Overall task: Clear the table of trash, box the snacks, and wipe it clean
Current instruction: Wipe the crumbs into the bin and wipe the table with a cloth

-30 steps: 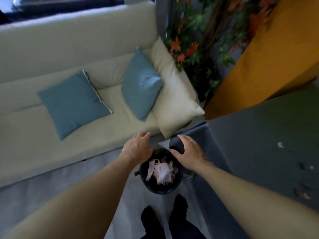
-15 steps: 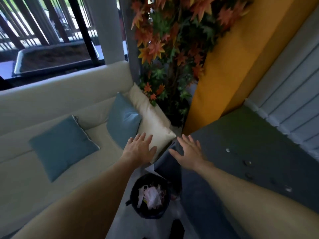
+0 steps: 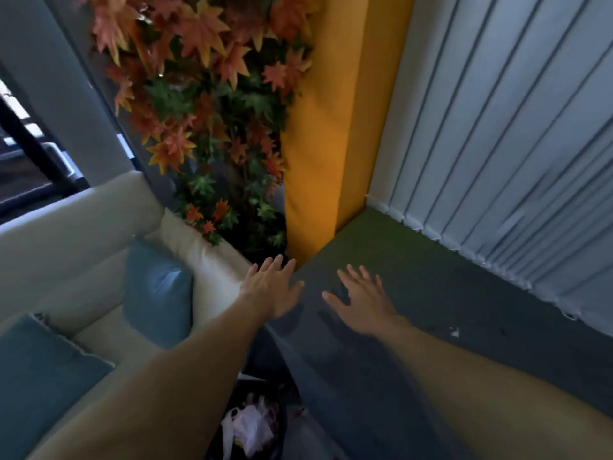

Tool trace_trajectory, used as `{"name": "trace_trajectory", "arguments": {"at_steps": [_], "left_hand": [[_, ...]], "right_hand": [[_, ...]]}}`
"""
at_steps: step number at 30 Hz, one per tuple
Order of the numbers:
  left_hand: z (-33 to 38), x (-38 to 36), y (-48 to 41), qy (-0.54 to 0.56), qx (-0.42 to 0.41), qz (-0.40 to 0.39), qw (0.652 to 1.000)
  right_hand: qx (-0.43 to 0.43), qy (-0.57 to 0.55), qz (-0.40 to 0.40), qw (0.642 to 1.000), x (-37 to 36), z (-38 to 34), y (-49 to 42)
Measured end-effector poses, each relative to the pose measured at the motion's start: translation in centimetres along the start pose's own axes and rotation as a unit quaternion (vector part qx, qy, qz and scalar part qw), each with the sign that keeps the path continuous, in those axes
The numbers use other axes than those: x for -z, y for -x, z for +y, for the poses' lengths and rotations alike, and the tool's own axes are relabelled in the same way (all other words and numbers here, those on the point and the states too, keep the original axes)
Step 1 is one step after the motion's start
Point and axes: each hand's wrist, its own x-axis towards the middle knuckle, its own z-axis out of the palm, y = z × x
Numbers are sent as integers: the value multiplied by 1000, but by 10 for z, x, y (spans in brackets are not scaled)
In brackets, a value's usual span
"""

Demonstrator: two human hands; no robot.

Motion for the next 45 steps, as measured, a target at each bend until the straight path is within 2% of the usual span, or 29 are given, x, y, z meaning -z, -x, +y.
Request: {"name": "trace_trajectory", "arguments": {"at_steps": [12,21,35,45], "left_hand": [[115,-2,-71,-27,-121,-25,992],[163,-2,-87,-63,-242,-35,968],[251,-18,-47,-83,-423,-62,900],[351,-50,5,-105,-501,-64,857]], "right_hand": [[-113,-10,82,990,35,103,19],[-234,-45,118,964,37,132,70],[-404,-83,190,891,21,137,203],[-476,-100,244,839,12,178,308]]}}
